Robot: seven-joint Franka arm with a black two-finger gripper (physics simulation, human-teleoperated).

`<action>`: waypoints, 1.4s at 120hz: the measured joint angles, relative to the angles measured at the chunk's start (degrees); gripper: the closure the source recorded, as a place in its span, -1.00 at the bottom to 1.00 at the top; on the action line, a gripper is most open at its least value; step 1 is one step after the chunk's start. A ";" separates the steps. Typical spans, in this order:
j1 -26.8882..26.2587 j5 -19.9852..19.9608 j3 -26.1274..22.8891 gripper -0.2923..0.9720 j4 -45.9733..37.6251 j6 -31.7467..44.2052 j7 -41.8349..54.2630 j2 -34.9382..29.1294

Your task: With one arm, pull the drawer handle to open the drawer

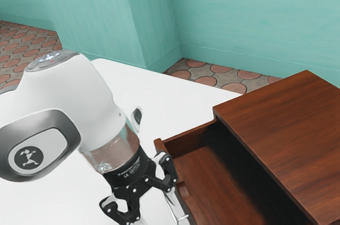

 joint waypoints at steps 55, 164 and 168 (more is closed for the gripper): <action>0.00 -0.87 0.06 -0.04 0.28 -6.31 -0.94 -2.44; -0.34 -0.41 -0.19 -0.11 3.53 -11.41 -2.88 -4.16; -0.34 -0.37 -0.24 -0.10 3.82 -11.83 -2.92 -4.31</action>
